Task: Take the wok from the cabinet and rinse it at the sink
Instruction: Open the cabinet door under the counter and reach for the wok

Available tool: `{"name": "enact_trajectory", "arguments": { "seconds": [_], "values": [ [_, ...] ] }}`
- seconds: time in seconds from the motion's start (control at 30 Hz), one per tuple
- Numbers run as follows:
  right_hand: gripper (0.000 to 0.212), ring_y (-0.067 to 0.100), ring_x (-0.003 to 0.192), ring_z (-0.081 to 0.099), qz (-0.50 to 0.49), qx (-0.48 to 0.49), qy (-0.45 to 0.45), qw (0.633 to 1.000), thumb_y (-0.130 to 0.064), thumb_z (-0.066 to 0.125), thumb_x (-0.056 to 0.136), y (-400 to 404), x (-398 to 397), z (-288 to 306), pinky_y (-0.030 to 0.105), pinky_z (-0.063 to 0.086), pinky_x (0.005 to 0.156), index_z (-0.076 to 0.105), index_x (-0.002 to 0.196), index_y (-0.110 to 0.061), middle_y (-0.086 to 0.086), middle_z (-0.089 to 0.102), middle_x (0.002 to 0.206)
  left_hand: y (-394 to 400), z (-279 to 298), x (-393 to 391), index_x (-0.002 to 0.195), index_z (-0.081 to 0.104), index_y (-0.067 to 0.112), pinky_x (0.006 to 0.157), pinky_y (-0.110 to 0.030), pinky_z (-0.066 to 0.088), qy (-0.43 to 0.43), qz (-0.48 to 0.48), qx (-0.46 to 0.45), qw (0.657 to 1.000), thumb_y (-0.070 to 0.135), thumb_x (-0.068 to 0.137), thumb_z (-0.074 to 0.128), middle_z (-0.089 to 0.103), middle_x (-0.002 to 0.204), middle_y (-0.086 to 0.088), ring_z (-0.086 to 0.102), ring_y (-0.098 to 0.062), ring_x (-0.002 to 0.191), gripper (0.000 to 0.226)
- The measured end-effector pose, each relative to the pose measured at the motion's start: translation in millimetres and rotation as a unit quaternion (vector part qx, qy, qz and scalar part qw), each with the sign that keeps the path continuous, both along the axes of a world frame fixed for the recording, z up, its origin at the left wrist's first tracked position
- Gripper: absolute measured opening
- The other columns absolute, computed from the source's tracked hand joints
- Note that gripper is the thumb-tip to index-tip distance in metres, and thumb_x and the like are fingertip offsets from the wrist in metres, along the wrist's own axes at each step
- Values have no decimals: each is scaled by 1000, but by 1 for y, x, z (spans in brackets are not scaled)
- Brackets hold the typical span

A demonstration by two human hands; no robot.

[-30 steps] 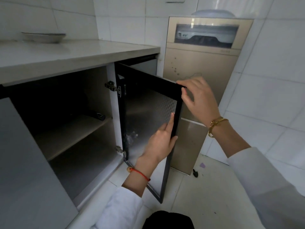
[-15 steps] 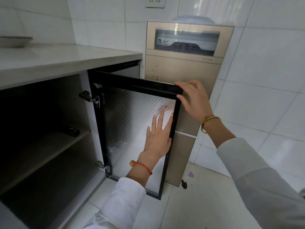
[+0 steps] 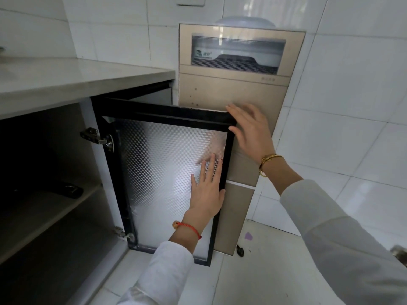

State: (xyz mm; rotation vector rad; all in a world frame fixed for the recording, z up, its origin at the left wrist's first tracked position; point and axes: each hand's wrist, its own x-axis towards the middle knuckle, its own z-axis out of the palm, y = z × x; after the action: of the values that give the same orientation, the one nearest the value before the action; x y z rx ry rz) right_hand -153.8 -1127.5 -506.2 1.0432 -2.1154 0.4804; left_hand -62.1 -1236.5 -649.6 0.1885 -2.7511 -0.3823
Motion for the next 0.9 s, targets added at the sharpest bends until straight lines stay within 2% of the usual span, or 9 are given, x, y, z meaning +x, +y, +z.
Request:
{"name": "enact_trajectory", "arguments": {
  "seconds": [0.57, 0.73, 0.9],
  "values": [
    [47, 25, 133, 42, 3, -2, -8, 1000, -21, 52, 97, 2, 4, -4, 39, 31, 109, 44, 144, -17, 1, 51, 144, -4, 3, 7, 153, -18, 23, 118, -56, 8, -24, -4, -12, 1000, 29, 98, 49, -40, 149, 7, -19, -25, 148, 86],
    [46, 31, 127, 46, 17, 1, 17, 1000, -18, 57, 94, 6, 17, 0, 47, 38, 106, 49, 139, -10, 8, 58, 134, -6, 15, 26, 154, -12, 21, 119, -53, 10, -20, -13, -14, 1000, 25, 98, 47, -23, 161, 5, -13, -27, 150, 82],
    [50, 37, 132, 40, -5, 41, 74, 996, -15, 62, 90, 8, 36, 8, 52, 31, 109, 49, 139, -7, 9, 54, 140, -15, 23, 51, 155, -5, 23, 121, -50, 9, 8, 17, -13, 1000, 24, 99, 44, -6, 164, 4, -2, -24, 151, 75]
  ]
}}
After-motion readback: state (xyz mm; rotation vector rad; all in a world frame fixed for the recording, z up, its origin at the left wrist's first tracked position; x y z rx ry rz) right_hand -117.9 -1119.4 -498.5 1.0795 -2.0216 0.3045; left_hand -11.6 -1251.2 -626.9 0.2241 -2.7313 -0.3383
